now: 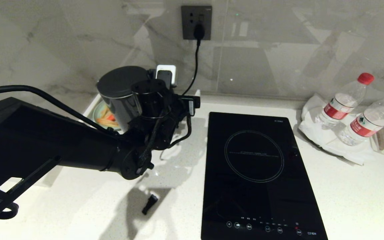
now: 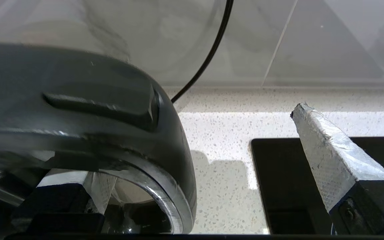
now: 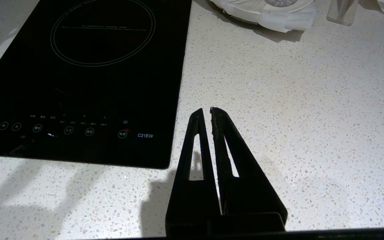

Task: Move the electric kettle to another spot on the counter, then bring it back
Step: Pick up the kettle

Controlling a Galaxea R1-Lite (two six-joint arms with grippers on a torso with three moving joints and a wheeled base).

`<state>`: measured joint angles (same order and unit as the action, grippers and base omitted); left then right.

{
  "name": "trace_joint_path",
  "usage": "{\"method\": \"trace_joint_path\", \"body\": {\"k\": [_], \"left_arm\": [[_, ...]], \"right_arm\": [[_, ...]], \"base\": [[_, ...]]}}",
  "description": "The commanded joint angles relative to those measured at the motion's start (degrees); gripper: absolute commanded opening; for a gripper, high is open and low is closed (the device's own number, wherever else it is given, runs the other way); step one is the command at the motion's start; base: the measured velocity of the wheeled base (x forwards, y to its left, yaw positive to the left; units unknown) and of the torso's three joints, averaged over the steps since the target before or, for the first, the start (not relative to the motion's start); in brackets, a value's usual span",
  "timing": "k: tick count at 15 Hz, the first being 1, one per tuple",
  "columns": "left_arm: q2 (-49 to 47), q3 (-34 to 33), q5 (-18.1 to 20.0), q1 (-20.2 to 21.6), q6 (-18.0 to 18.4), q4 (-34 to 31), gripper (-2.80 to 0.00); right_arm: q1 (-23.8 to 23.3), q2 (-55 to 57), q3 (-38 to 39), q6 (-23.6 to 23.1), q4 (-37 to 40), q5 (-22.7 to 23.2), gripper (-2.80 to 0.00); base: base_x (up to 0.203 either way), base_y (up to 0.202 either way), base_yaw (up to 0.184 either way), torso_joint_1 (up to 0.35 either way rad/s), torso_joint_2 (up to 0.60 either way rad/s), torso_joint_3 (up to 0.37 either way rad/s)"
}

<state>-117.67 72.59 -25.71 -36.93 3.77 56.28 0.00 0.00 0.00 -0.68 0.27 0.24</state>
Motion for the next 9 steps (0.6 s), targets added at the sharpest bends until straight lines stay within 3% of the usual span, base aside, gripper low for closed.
{"method": "trace_joint_path", "body": {"k": [1, 9], "left_arm": [[0.86, 0.0, -0.13, 0.01, 0.01, 0.32, 0.0], [1.13, -0.09, -0.05, 0.01, 0.01, 0.32, 0.0]], "right_arm": [[0.0, 0.0, 0.0, -0.02, 0.0, 0.02, -2.8], [0.0, 0.0, 0.0, -0.02, 0.0, 0.02, -2.8]], "base": [[0.0, 0.0, 0.0, 0.0, 0.0, 0.0], [0.0, 0.0, 0.0, 0.0, 0.0, 0.0]]}}
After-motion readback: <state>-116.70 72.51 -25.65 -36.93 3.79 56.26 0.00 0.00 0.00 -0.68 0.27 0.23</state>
